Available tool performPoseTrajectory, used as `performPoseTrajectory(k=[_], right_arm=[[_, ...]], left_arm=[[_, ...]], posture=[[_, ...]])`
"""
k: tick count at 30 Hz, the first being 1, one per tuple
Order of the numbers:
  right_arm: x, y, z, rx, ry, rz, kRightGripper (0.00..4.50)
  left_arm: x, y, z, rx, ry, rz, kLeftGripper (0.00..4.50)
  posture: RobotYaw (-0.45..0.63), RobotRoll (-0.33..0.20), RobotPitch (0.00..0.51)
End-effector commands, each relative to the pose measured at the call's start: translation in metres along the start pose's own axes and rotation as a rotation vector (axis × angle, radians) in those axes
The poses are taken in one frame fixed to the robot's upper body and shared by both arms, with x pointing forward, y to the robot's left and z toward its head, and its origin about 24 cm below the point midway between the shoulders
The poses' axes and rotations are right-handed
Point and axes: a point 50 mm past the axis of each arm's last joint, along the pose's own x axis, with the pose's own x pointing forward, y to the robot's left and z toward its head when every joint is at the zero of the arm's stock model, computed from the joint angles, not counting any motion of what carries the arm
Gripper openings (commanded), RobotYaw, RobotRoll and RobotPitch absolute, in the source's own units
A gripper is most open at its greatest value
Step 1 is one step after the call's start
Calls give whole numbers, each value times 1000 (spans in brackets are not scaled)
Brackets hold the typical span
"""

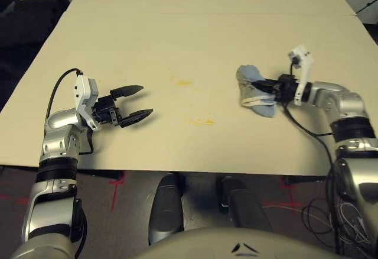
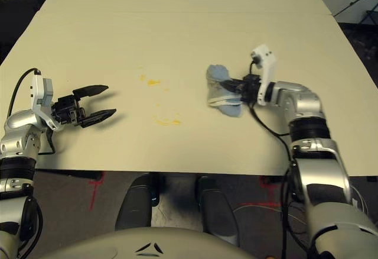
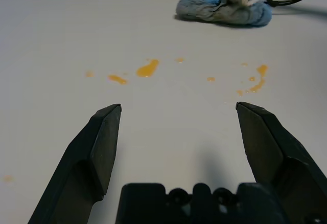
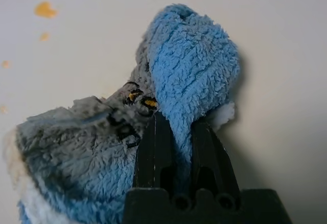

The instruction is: Wipe the water off the table with a rag.

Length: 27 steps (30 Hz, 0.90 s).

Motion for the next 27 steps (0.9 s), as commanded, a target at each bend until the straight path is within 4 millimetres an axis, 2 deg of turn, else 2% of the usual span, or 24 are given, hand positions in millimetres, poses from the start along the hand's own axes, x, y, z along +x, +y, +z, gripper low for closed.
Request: performPoseTrajectory(k=[1,4,7,11,16,19,22,27], right_arm=[[-21,-6,3,40,-24,-13,114],[-30,0,20,45,-83,44,114],[-32,15,33,42,-116,157,114],[-25,41,37,35,-111,304,113],[-2,65,24,27,-50,389,113],[20,76,8,19,20,403,113],[42,84,-11,10,100,385,113],[62,91,-23,-8,149,389,113]], left_arm=[[-5,1,-3,4,38,-7,4500],[-8,1,-2,13,47,-10,4500],[-9,1,0,17,50,-12,4500],[-12,-3,0,17,63,-34,4500],[-16,-9,0,21,83,-53,4500],[-17,-10,2,26,89,-52,4500],[-18,-11,6,31,89,-49,4500],[-18,-14,8,34,89,-47,4500]], posture=[[124,0,176],[128,0,175],[131,0,175],[137,0,175],[168,0,185],[180,0,188],[180,0,188],[196,0,189]])
